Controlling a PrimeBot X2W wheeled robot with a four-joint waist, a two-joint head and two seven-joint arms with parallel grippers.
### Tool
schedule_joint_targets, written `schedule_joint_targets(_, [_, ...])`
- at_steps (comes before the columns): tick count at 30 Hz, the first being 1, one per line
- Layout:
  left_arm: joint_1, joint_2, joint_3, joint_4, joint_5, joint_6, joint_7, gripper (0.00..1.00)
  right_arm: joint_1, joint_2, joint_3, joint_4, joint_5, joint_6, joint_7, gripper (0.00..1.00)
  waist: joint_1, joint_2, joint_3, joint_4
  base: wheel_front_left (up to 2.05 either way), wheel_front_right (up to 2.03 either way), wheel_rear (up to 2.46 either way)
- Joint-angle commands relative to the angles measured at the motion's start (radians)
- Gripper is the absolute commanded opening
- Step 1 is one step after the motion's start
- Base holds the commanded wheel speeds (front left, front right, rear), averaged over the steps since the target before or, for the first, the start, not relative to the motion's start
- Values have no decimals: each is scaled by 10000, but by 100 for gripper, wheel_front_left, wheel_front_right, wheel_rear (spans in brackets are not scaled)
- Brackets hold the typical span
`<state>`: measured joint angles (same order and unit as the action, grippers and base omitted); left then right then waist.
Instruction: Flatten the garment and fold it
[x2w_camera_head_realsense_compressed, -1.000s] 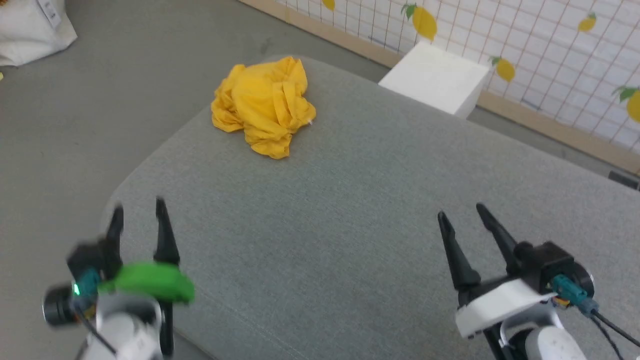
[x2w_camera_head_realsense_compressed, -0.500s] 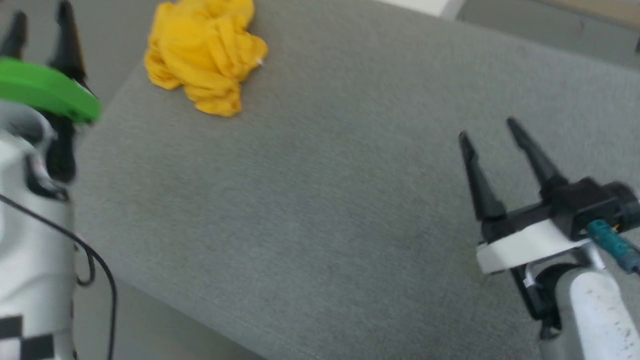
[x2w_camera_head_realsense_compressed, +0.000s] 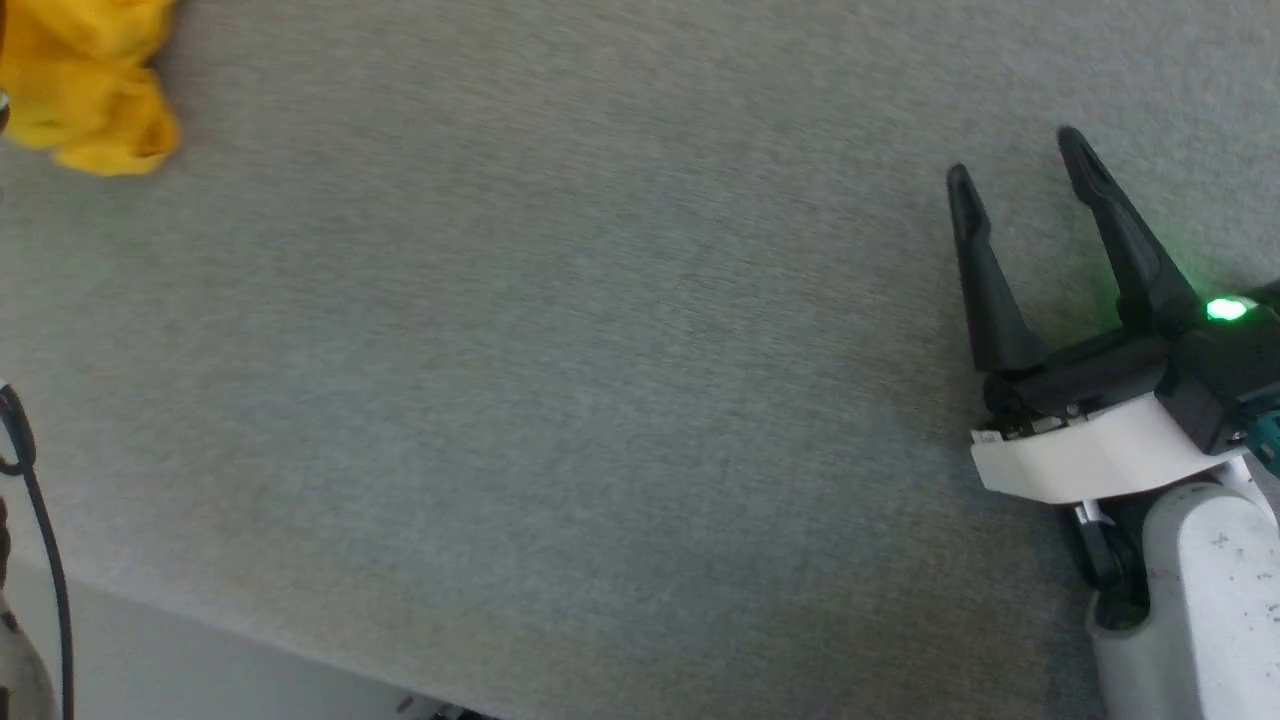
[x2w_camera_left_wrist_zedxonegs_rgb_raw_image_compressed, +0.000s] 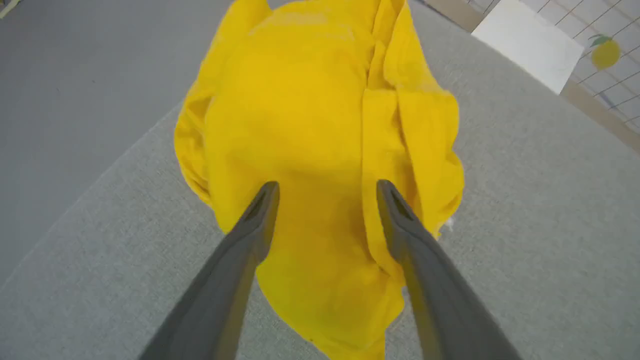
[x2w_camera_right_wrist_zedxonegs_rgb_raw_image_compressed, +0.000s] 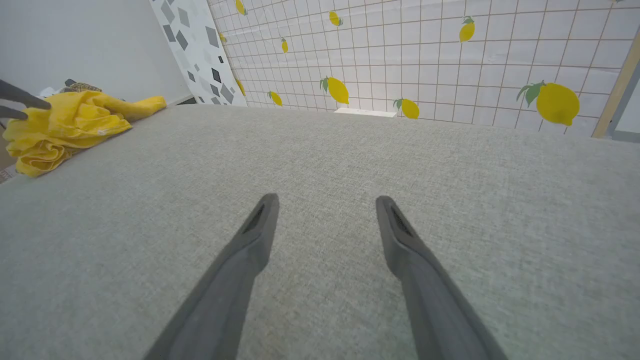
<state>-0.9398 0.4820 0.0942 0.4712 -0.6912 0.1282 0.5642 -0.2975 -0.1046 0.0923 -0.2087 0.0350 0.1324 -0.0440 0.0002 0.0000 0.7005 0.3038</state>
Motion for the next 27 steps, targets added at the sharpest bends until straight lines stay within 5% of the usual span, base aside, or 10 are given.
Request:
schedule_joint_targets(1, [119, 193, 8, 69, -92, 194, 351, 100, -134, -5, -38, 116, 75, -17, -55, 100, -2, 0, 1632, -1530, 0, 0, 0])
schedule_joint_targets(6, [640, 608, -219, 144, 231, 643, 1119, 100, -204, 40, -120, 367, 135, -17, -238, 100, -2, 0, 1521, -1683, 0, 0, 0])
schedule_joint_targets(7, [782, 580, -185, 155, 156, 655, 1193, 89, -203, 54, -131, 461, 150, -17, -279, 100, -2, 0, 1408, -1692, 0, 0, 0])
schedule_joint_targets(8, [904, 579, -176, 144, 124, 641, 1226, 33, -203, 64, -133, 539, 159, -17, -308, 100, -2, 0, 1308, -1693, 0, 0, 0])
schedule_joint_targets(9, [1054, 627, -196, 70, 161, 566, 1139, 0, -211, 78, -104, 645, 164, -17, -347, 100, -2, 0, 1149, -1698, 0, 0, 0])
schedule_joint_targets(19, [1072, 1949, -306, -558, 2669, 371, -4431, 0, -15, 376, -41, 1987, 444, -17, -1073, 100, -2, 0, -1719, -1870, 0, 0, 0])
schedule_joint_targets(27, [-3, 1917, -1772, -1016, 3840, -466, -6092, 0, 891, 529, -389, 2867, 757, -17, -1447, 100, -2, 0, -4454, -2413, 0, 0, 0])
